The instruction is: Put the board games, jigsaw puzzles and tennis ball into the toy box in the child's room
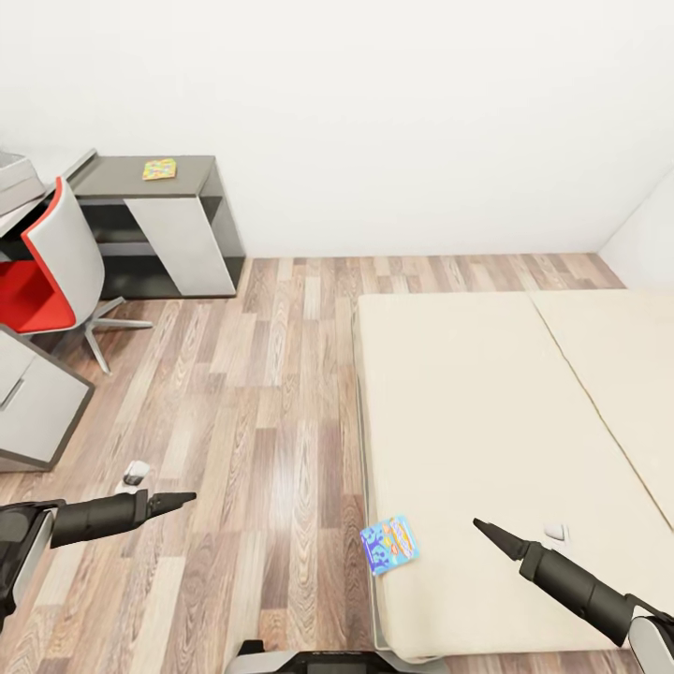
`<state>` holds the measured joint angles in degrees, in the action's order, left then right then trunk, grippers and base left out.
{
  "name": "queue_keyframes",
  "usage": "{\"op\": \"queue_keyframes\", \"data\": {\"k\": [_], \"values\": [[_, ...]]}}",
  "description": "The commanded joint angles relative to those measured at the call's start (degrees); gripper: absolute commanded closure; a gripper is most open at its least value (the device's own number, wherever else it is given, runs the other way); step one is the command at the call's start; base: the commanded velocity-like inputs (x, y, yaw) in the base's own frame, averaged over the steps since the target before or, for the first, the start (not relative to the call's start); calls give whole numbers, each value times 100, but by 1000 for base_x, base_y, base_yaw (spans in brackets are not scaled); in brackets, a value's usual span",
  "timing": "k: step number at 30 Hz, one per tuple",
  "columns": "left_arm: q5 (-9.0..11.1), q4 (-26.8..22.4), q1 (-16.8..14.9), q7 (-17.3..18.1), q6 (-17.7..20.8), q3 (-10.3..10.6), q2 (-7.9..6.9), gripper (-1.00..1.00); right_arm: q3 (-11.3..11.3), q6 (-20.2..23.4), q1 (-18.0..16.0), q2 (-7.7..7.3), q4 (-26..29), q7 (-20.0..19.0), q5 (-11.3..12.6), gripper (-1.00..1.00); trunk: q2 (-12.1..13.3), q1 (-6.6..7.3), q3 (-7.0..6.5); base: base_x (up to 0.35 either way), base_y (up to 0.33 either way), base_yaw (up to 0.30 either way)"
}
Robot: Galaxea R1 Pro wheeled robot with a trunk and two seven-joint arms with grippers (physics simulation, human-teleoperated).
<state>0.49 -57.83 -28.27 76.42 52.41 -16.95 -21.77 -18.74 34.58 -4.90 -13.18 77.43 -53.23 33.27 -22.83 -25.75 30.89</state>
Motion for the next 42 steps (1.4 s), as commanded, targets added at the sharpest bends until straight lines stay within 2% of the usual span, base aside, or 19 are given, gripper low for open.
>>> {"op": "queue_keyframes", "data": {"k": [1,12,42], "values": [[4,-1,-3,-11,59,-2,2,-100,-4,40,-2,-1,1,-5,30,-100,-9,-3,-2,0,0,0],[4,0,-3,-114,59,37,25,-100,-13,40,-2,-4,1,-34,30,-100,-9,-3,-107,0,0,0],[4,0,-3,-126,-3,51,23,-100,-15,40,-2,-1,1,-15,34,-100,-9,-3,-394,0,0,0]]}}
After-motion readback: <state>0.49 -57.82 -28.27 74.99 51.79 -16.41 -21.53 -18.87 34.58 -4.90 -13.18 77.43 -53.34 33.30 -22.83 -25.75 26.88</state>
